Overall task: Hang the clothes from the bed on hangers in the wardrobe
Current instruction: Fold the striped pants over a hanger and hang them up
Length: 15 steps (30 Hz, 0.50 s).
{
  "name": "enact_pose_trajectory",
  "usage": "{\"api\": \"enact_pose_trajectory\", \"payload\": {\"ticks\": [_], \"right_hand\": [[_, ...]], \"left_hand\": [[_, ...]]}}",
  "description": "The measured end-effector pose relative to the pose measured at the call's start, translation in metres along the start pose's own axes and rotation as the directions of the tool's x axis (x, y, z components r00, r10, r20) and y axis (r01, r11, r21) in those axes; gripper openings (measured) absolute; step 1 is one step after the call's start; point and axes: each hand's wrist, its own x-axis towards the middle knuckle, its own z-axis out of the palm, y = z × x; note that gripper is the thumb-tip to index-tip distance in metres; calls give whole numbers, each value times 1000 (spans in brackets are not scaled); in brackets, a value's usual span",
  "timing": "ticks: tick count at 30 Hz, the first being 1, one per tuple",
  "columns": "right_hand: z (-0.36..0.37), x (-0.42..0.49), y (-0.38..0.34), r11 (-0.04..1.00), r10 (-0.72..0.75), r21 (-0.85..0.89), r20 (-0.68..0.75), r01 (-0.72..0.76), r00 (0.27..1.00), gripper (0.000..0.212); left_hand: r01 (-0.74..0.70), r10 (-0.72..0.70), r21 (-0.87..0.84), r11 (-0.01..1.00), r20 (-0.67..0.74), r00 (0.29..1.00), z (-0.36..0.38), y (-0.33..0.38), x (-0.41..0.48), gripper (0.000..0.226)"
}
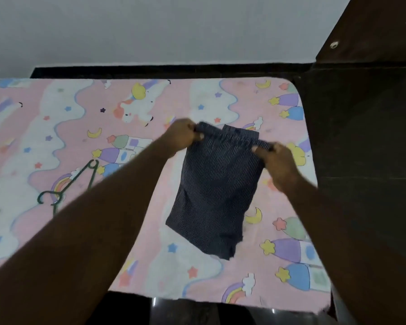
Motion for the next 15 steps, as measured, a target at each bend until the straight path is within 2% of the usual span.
{"api": "enact_pose_trajectory", "payload": {"ticks": [2,3,5,7,10,13,15], "right_hand": [[-4,48,-4,998,9,-66,-92,-15,996,46],[-4,68,8,988,47,-140,-135,-66,990,57],[-5,83,50,947,128,-273,-167,-171,978,63],[-3,70,109,922,208,-300,-147,-244,967,56],[4,22,185,902,337,-231,-148,-364,930,40],[10,-25,236,902,401,-90,-183,-421,898,27],[17,-47,255,897,421,-63,-176,-438,890,13]], "left_hand": [[34,-43,-106,994,-78,996,13,3,37,49],[87,-94,-106,991,-63,994,26,-9,51,62],[199,-198,26,980,-29,980,54,-56,55,74],[291,-292,90,952,-1,956,81,-113,32,74],[405,-414,170,898,24,910,99,-180,-22,70],[425,-435,211,880,2,901,101,-231,-55,67],[401,-407,197,895,-11,913,100,-249,-60,64]]}}
